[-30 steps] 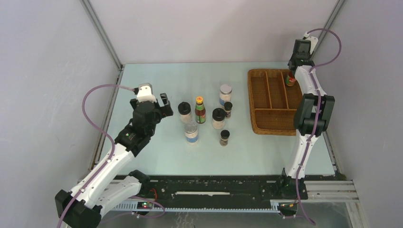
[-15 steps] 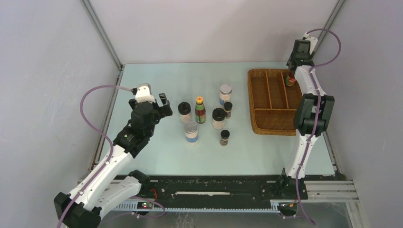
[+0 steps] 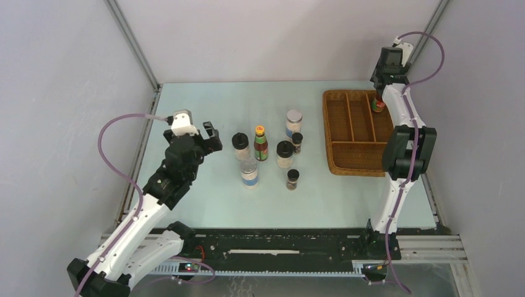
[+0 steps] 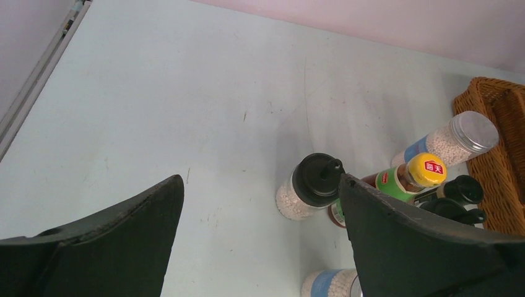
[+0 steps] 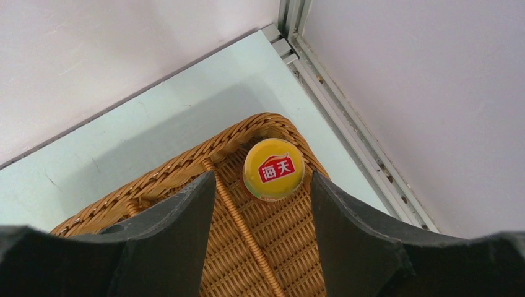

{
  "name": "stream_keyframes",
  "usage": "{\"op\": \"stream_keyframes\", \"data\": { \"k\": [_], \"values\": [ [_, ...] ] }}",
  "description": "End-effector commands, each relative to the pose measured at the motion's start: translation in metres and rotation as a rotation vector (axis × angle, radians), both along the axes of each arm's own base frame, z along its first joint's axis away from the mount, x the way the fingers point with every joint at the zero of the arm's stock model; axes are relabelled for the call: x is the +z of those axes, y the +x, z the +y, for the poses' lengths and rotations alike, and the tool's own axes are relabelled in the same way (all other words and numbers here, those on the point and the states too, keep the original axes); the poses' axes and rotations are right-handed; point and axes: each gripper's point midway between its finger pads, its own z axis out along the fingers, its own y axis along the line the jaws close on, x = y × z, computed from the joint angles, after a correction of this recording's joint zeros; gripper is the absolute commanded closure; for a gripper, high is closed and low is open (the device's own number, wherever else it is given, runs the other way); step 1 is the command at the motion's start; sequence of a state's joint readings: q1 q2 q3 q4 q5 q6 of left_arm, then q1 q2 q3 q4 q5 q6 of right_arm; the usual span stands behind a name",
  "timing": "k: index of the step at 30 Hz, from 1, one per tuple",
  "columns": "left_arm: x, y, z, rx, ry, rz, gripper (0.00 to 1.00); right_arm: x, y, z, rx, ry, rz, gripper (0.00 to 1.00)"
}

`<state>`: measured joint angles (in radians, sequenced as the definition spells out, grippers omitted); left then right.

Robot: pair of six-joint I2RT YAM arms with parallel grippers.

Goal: Organize the condiment bottles
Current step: Place the bottle in the storage box.

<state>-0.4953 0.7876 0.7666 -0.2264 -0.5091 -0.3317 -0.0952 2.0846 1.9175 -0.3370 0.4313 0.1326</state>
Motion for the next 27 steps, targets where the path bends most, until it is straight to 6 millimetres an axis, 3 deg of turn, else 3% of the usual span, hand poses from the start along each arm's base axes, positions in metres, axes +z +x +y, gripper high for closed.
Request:
{"op": "stream_keyframes", "data": {
  "k": [1,11,19,27],
  "values": [
    [-0.003,-0.003,-0.001,-0.010,0.000,-0.009,0.00,0.073,-0.016,0.002,-0.036,-0.046,-0.120,0.33],
    [0.014,-0.012,0.002,-0.015,-0.041,-0.053,0.00,0.127,-0.057,0.036,-0.014,-0.053,-0.206,0.33],
    [0.034,-0.022,0.004,-0.040,-0.046,-0.090,0.00,0.148,-0.102,0.117,0.168,-0.016,-0.217,0.32],
    [0.044,-0.032,-0.001,-0.094,-0.066,-0.105,0.00,0.140,-0.160,0.205,0.425,0.039,-0.201,0.32]
  ]
}}
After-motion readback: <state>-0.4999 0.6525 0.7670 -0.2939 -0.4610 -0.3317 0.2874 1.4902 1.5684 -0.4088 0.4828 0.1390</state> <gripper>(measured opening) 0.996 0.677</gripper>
